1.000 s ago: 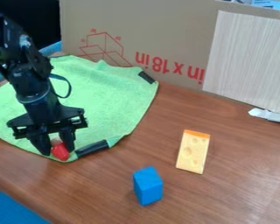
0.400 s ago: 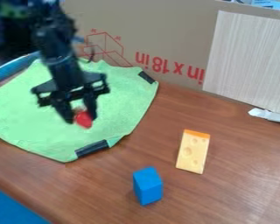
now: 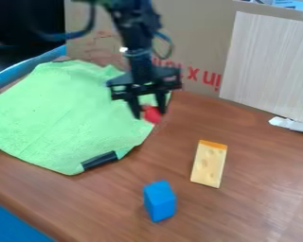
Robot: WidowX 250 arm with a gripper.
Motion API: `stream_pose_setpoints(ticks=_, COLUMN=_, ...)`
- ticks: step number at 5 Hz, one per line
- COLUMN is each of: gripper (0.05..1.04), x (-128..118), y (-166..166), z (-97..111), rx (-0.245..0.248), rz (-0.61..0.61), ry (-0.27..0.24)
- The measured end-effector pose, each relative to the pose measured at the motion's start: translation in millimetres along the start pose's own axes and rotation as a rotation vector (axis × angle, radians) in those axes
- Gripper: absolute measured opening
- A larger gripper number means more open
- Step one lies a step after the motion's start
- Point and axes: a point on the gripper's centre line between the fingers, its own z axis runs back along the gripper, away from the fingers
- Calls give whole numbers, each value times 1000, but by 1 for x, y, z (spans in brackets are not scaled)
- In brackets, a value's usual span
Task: Move the red figure to the right side of the cloth
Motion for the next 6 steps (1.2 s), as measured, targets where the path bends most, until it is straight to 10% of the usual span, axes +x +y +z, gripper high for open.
stream_pose_setpoints(ticks=3, gripper=560, x=13, y=-87, z=-54, rx=9, rz=3, ry=-21)
stream_pose_setpoints(ticks=4, gripper=879, x=12, y=-98, z=-53, rx=0, rz=1, ry=-33)
stream_pose_setpoints(ticks=6, gripper=1004, x=12, y=-94, z=-26, rx=-38, rz=-23, ry=-42)
